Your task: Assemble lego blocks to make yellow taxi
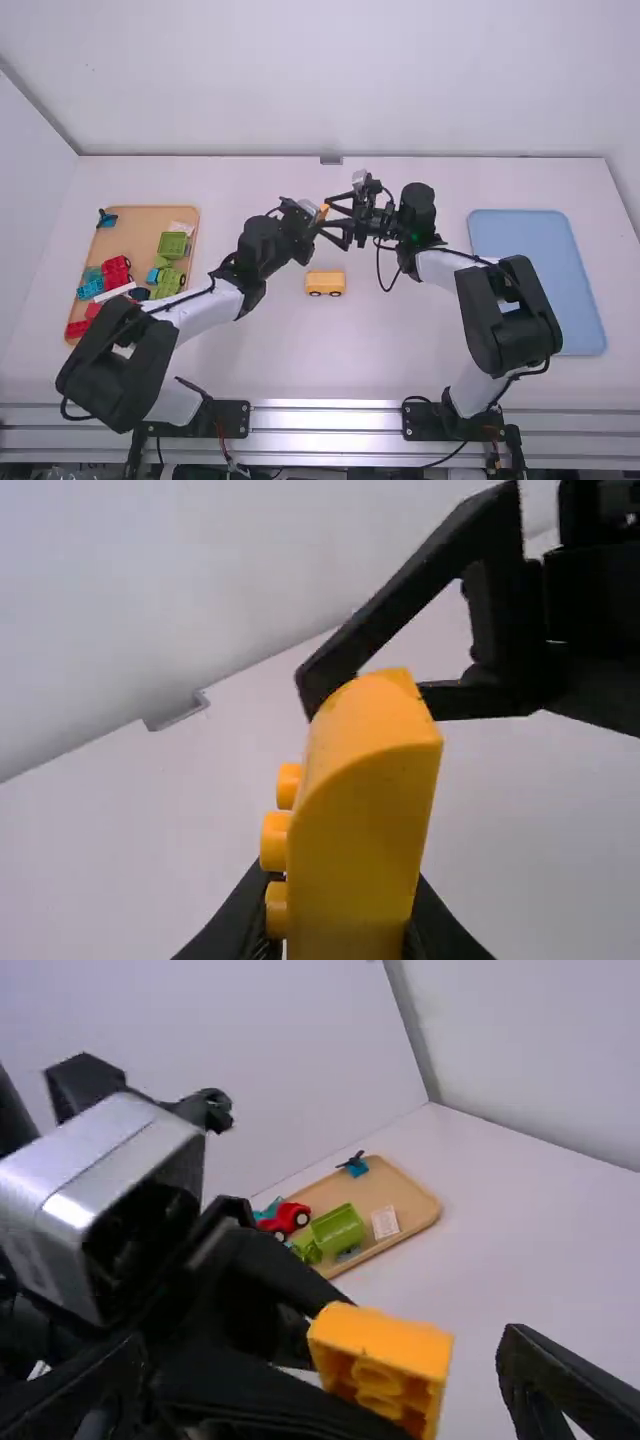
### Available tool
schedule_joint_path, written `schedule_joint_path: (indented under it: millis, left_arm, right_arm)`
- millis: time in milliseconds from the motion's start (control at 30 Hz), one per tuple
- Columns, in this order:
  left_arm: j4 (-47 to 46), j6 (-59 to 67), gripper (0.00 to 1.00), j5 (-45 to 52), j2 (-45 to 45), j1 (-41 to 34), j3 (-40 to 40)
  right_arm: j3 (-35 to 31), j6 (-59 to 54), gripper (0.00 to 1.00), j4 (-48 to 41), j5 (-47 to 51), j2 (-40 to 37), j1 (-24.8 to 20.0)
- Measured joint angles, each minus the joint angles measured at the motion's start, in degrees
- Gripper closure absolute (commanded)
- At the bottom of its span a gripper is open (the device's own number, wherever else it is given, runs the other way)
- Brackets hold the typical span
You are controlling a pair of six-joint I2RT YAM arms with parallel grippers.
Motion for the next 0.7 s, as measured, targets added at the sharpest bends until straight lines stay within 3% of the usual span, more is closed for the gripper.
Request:
schedule_joint_path:
  millis: [267, 367, 433, 600, 700]
  left_arm:
    - [1.55, -2.67, 0.98, 0.74, 0.22, 0.02, -0.02]
    - [1.51, -3.08, 0.98, 0.98, 0.22, 0.00, 0.00]
    - [1.44, -3.15, 0.98, 1.27, 0.22, 0.00, 0.00]
    - [1.53, -4.15, 0.98, 1.42, 0.22, -0.04, -0.02]
    - [1.46, -4.37, 0.98, 1.42, 0.22, -0.09, -0.02]
  right_arm:
    - [0.00, -1.84, 0.32, -1.62, 3.52, 0.00, 0.79]
    - [0.00, -1.99, 0.51, -1.46, 4.11, 0.00, 0.90]
    - [0.00, -2.34, 0.50, -1.46, 4.52, 0.00, 0.90]
    - [0.00, -2.71, 0.39, -1.44, 4.79, 0.00, 0.90]
    - [0.00, -2.78, 0.39, -1.40, 5.18, 0.00, 1.20]
